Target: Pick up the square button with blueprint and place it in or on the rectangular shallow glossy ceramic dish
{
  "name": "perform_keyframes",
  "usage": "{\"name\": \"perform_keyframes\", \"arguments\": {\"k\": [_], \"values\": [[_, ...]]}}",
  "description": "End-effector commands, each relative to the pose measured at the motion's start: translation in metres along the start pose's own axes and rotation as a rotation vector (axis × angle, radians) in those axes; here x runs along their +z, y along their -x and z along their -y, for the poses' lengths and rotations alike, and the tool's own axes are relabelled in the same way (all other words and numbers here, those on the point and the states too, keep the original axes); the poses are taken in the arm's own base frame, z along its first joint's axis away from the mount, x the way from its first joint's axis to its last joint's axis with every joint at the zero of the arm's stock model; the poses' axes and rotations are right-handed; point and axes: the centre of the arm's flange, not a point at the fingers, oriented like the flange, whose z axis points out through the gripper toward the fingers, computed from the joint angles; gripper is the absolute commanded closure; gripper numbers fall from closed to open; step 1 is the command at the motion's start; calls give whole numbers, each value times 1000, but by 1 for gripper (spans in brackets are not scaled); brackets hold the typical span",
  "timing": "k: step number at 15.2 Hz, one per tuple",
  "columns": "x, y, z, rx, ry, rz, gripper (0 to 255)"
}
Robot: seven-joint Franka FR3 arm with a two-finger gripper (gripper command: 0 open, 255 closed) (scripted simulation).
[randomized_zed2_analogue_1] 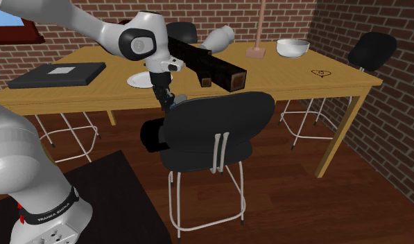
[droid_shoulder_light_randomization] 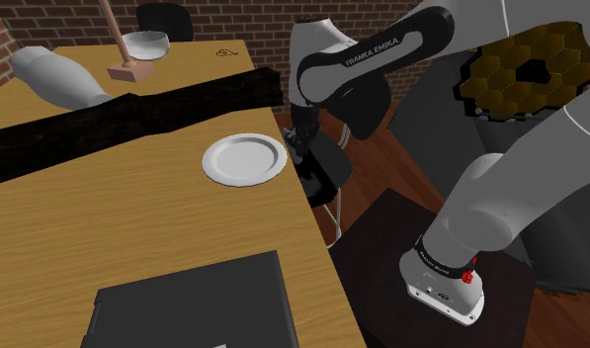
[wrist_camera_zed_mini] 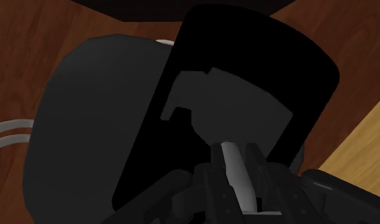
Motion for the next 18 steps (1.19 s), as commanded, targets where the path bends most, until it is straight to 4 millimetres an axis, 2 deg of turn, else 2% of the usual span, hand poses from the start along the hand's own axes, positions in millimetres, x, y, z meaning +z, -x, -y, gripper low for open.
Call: {"name": "perform_keyframes", "arguments": {"k": [1, 4, 11, 12, 16, 17, 18], "values": [[10, 0, 0, 0, 0, -1, 255], [27, 0, 0, 0, 0, -1, 255], [27, 0, 0, 0, 0, -1, 255], [28, 3, -2, 0, 0, -1, 0], [32, 0, 3, 0, 0, -1, 0], [27, 0, 0, 0, 0, -1, 0], [14, 0, 0, 0, 0, -1, 0]]}}
